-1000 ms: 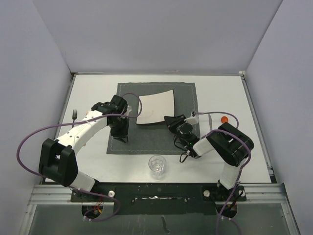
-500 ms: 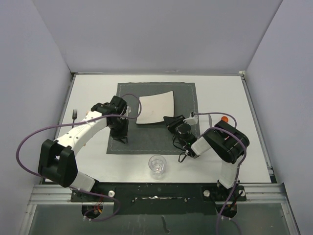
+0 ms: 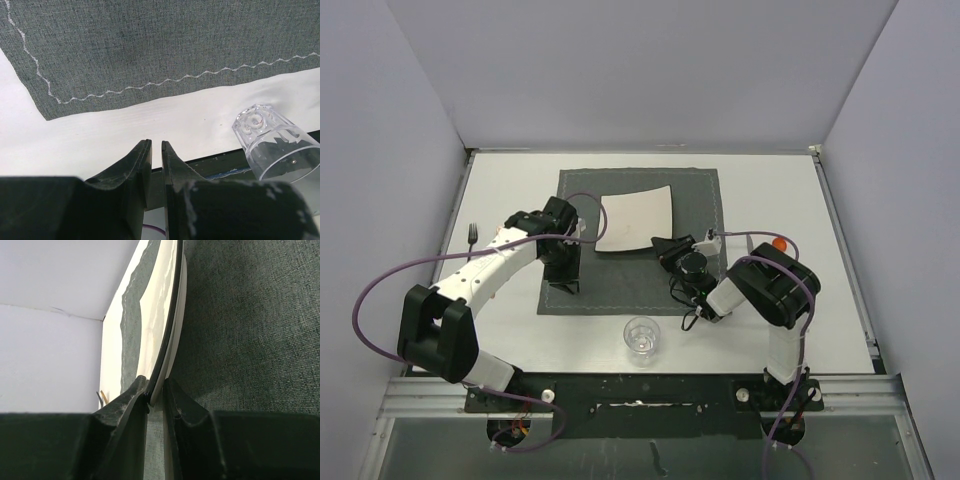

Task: Set the dinner table for one person
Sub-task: Place the plate on the napkin.

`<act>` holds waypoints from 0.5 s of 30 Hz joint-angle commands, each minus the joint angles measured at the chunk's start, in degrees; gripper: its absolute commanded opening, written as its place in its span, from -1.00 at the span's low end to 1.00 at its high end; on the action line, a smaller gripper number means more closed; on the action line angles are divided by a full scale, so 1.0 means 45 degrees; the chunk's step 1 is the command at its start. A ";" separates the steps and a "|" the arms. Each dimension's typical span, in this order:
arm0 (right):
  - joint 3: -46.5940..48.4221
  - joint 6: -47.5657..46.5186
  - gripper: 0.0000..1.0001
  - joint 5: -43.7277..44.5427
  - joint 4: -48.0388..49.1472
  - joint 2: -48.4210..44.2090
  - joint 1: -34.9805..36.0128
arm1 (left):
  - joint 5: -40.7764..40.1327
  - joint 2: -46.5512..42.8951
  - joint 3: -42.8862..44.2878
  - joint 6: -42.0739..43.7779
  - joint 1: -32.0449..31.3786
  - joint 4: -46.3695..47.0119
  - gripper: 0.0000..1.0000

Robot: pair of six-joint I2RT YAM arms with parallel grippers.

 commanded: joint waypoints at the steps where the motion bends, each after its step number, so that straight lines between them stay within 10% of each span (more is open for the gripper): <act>1: 0.0786 0.0572 -1.00 0.0549 0.3870 -0.0267 0.0074 | 0.0017 -0.0622 -0.0071 0.0132 0.0120 0.0182 -0.73; 15: 0.0402 0.1304 -1.00 0.0496 0.4006 0.0111 -0.0261 | 0.0074 -0.0583 -0.0246 0.0138 0.0202 0.0276 -0.73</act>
